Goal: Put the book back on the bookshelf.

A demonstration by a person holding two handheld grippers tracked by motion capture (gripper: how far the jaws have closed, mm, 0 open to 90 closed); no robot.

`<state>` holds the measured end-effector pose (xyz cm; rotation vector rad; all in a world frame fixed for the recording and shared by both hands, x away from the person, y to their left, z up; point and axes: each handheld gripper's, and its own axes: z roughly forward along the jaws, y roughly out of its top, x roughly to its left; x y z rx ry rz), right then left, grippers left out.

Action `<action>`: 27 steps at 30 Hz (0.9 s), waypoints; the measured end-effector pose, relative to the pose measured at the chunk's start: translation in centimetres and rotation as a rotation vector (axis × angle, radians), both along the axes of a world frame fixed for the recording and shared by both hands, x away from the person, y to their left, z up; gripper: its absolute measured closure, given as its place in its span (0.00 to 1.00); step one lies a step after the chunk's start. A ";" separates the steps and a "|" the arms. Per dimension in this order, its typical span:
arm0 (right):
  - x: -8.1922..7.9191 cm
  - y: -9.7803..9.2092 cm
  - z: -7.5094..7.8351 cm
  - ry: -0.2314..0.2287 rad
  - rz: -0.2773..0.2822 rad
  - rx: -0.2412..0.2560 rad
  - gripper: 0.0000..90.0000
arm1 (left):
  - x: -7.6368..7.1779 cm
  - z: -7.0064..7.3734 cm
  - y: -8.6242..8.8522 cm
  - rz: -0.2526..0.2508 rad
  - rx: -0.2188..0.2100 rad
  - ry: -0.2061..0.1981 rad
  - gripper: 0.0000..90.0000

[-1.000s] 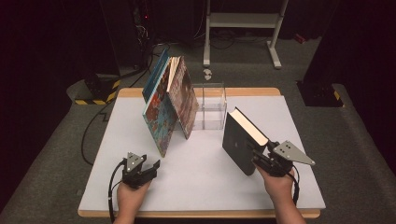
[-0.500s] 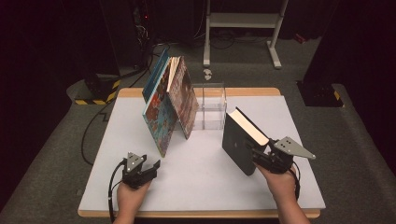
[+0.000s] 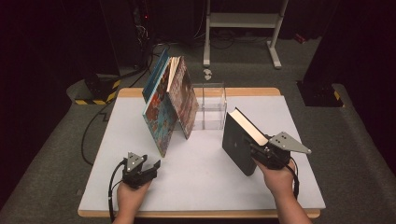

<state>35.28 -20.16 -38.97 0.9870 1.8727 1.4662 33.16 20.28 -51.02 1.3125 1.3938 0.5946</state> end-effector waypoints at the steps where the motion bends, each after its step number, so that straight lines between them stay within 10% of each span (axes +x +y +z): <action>1: 0.0 0.1 0.1 0.002 -0.007 -0.001 0.60 | 0.0 0.0 0.0 -0.002 -0.002 0.002 0.42; 27: 4.5 6.8 3.8 0.006 -0.115 0.041 0.60 | 0.1 0.0 0.0 -0.026 -0.032 0.021 0.39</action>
